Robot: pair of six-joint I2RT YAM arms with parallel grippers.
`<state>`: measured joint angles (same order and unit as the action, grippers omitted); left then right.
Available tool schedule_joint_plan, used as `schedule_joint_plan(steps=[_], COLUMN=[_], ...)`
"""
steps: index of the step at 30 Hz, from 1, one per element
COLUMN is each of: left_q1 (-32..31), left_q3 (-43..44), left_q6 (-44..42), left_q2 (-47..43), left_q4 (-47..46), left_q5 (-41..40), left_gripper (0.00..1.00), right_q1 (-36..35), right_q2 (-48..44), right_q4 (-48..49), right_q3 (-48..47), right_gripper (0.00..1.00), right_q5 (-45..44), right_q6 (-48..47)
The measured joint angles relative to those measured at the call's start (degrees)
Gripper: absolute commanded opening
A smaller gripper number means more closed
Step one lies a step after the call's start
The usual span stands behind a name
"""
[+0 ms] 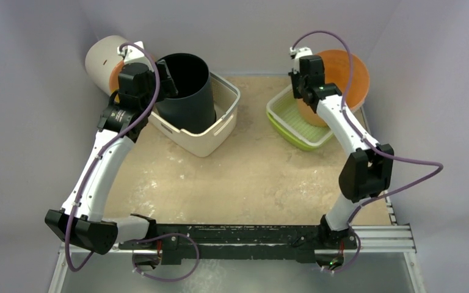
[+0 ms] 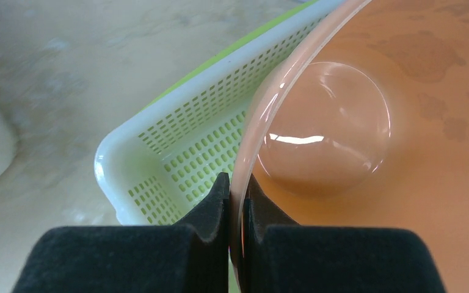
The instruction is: Turn the large container upside down
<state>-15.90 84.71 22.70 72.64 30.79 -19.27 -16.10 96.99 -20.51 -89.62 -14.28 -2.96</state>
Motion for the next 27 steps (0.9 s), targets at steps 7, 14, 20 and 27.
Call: schedule_joint_plan(steps=[7,14,20,27], left_q1=[0.0,0.0,0.0,0.0], left_q3=[-1.16,-2.47,-3.02,-3.08], left_q6=[-0.85,-1.29,-1.29,-1.29], left_q2=[0.0,-0.02,-0.02,-0.11], left_q4=[-1.01,-1.18,-1.36,-1.57], left_q5=[0.0,-0.04,-0.07,-0.48], left_gripper=[0.77,0.77,0.77,0.77], right_q1=[8.57,9.33,9.42,9.07], right_q2=[9.75,15.15,13.88,5.88], right_q4=[3.98,4.42,3.45,-1.42], right_q3=[-8.02,-13.25,-13.18,-12.46], right_gripper=[0.0,0.0,0.0,0.0], right_q5=[-3.39,-6.82,-6.14,-3.3], right_q6=[-2.12,-4.79,-4.63,-2.58])
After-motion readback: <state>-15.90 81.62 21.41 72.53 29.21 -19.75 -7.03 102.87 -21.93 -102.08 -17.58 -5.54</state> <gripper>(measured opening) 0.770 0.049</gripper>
